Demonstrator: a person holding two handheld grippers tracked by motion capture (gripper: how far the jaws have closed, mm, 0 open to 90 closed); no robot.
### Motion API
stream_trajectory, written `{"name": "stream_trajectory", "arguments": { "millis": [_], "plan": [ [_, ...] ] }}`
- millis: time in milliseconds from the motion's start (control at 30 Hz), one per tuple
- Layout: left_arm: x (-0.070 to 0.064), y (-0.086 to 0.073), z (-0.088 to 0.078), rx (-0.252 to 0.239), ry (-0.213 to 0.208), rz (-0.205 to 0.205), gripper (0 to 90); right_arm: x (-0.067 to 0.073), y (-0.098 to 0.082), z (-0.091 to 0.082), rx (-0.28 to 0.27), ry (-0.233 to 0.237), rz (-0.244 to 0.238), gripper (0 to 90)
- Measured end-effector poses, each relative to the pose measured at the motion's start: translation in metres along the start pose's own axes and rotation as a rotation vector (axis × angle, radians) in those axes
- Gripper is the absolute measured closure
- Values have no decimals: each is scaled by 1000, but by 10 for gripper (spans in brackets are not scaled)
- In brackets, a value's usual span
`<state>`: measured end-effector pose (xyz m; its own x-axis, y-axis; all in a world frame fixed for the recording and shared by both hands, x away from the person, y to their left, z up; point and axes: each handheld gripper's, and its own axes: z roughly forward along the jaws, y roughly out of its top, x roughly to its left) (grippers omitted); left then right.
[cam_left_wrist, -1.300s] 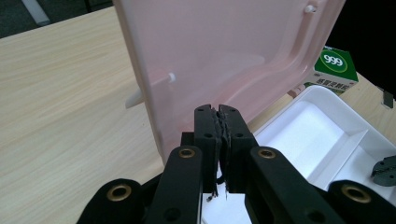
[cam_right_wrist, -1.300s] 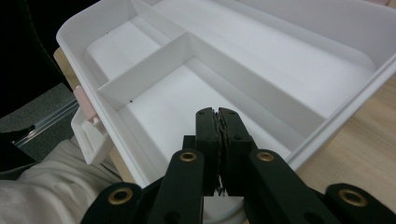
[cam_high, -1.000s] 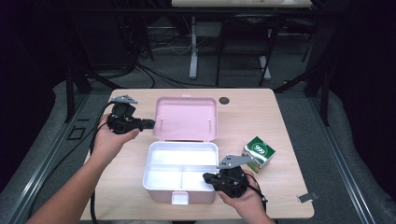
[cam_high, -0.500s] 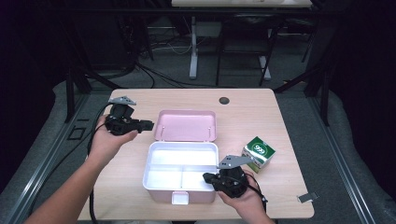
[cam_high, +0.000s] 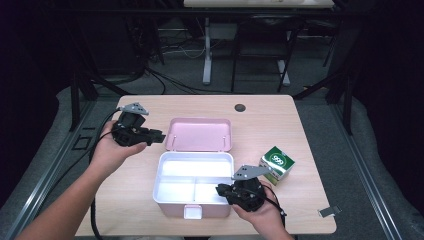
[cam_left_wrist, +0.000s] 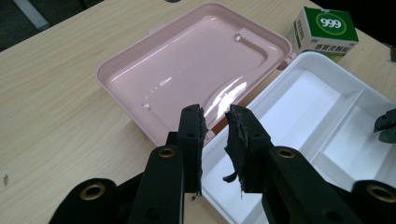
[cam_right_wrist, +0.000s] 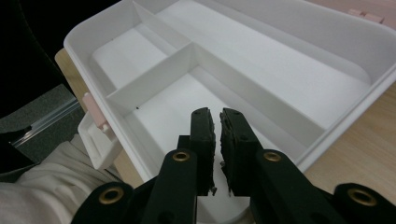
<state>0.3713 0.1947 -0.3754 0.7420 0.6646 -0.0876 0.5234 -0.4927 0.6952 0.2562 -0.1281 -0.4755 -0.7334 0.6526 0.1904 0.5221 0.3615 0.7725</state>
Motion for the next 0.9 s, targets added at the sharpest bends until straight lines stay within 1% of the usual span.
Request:
{"name": "stream_trajectory", "arguments": {
  "millis": [133,167,233,300,333,367,433,533,600,700,767,833,867,900],
  "plan": [
    [-2,1,1,30,-1,40,740,-1,5,-4,-7,11,10,825],
    [-3,1,1,38,-2,48,737,-2,6,-5,-14,6,12,822],
    [-4,0,2,49,-5,56,737,-3,8,-8,-21,1,18,814],
    [-5,-3,5,55,-7,57,733,-6,8,-11,-33,-15,19,807],
    [-6,-5,6,58,-9,60,733,-8,9,-13,-33,-27,25,806],
    [-6,-6,7,58,-10,57,732,-10,9,-15,-44,-29,30,805],
    [-7,-9,9,58,-18,57,733,-14,8,-17,-44,-44,43,805],
    [-10,-10,11,64,-28,71,734,-19,7,-20,-43,-47,50,804],
    [-13,-10,13,74,-34,82,734,-20,6,-21,-49,-59,56,798],
    [-17,-9,16,90,-40,114,735,-23,5,-23,-58,-62,63,792],
    [-22,-7,17,114,-52,155,734,-25,5,-25,-66,-61,73,789],
    [-25,-5,19,131,-50,192,741,-26,5,-26,-67,-66,81,784],
    [-27,-3,20,150,-55,220,744,-27,5,-27,-67,-68,82,783],
    [-29,-2,21,161,-62,239,747,-27,5,-27,-68,-70,85,781]
  ]
}}
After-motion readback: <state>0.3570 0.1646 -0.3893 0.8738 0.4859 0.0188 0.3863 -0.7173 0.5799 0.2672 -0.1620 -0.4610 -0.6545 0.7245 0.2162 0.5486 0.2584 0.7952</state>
